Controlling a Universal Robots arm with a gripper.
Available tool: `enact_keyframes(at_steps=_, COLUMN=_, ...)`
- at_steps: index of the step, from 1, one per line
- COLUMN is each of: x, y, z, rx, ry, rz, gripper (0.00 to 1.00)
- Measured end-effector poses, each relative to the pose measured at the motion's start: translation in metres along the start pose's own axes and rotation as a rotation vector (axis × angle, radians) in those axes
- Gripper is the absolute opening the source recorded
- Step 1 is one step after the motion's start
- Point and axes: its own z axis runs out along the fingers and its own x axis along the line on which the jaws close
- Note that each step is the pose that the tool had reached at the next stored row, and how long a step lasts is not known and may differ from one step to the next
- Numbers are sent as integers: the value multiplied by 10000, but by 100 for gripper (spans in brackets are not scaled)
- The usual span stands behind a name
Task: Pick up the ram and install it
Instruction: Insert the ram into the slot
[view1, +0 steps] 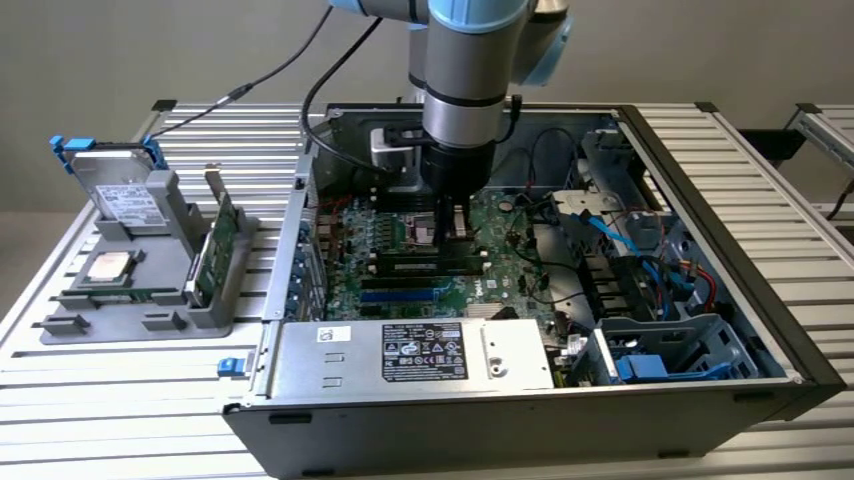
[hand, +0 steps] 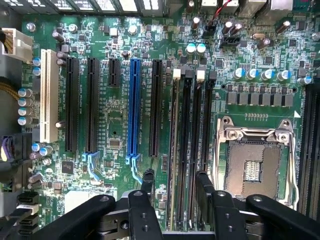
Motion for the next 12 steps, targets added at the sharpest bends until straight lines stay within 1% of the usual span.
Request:
enact_keyframes(at_steps=3, x=-1, y=51, z=-61, rx=0, ry=-4, rz=0, gripper=46)
enact_keyframes(at_steps=7, x=-1, y=134, z=-103, rx=2, ry=-38, rz=0, gripper=46)
enact_keyframes(at_steps=10, x=-2, y=136, z=-103, rx=3, ry=-44, rz=-1, gripper=46)
enact_keyframes(at_steps=11, x=-2, y=136, z=-104, rx=2, ry=-43, rz=-1, gripper=44)
enact_keyframes(at_steps=12, x=-2, y=136, z=-104, rx=2, ry=-43, rz=-1, gripper=44)
